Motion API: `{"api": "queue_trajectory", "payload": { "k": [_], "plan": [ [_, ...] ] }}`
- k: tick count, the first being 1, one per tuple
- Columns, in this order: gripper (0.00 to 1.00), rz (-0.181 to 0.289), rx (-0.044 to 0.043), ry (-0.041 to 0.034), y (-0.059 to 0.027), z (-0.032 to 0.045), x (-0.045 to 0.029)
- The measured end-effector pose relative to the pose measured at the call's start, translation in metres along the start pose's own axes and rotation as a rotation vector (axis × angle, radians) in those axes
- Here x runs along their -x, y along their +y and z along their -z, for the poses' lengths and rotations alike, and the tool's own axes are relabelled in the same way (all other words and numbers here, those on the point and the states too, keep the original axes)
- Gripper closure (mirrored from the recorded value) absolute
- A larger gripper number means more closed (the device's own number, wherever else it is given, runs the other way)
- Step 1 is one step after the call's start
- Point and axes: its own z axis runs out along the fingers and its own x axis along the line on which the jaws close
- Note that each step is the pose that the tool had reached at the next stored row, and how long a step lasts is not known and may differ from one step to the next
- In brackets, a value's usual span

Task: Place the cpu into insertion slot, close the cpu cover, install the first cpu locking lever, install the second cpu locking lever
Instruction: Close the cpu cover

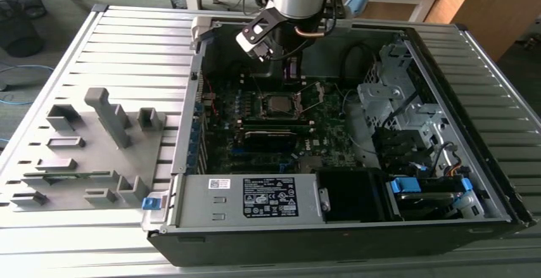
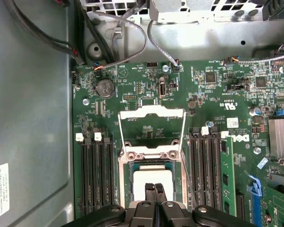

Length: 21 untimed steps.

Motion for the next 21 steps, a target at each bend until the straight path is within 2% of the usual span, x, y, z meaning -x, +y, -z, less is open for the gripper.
{"api": "queue_trajectory", "payload": {
  "k": [17,21],
  "plan": [
    [0.89,0.0,-0.0004,-0.0001,0.0003,0.0026,-0.0001],
    [0.89,0.0,-0.0008,-0.0002,0.0004,0.0055,-0.0001]
  ]
}}
